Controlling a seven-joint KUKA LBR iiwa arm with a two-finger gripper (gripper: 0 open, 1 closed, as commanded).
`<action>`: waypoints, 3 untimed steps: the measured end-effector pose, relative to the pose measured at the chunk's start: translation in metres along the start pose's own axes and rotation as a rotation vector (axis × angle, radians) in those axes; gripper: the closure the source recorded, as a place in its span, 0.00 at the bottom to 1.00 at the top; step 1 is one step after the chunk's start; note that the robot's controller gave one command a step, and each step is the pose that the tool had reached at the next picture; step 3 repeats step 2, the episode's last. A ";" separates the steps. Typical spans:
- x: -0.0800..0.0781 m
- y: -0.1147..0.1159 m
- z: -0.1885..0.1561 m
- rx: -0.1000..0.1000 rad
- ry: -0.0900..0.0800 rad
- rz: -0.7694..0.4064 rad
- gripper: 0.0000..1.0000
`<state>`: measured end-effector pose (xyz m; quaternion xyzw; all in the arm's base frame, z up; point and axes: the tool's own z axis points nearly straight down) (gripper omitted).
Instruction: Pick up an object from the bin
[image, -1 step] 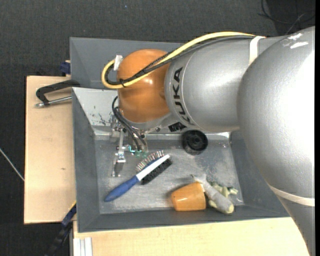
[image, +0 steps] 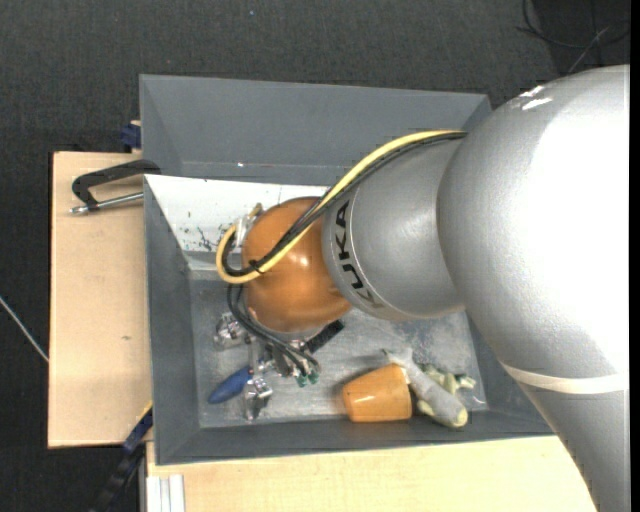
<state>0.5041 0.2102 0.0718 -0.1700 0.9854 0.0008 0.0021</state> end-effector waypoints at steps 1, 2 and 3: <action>-0.002 0.001 -0.001 -0.003 -0.007 0.001 1.00; -0.019 -0.018 -0.216 0.000 -0.010 -0.105 1.00; -0.019 -0.018 -0.216 0.000 -0.010 -0.105 1.00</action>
Offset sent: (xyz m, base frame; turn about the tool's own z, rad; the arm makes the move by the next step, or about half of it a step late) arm 0.0000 0.0000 0.0000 0.0000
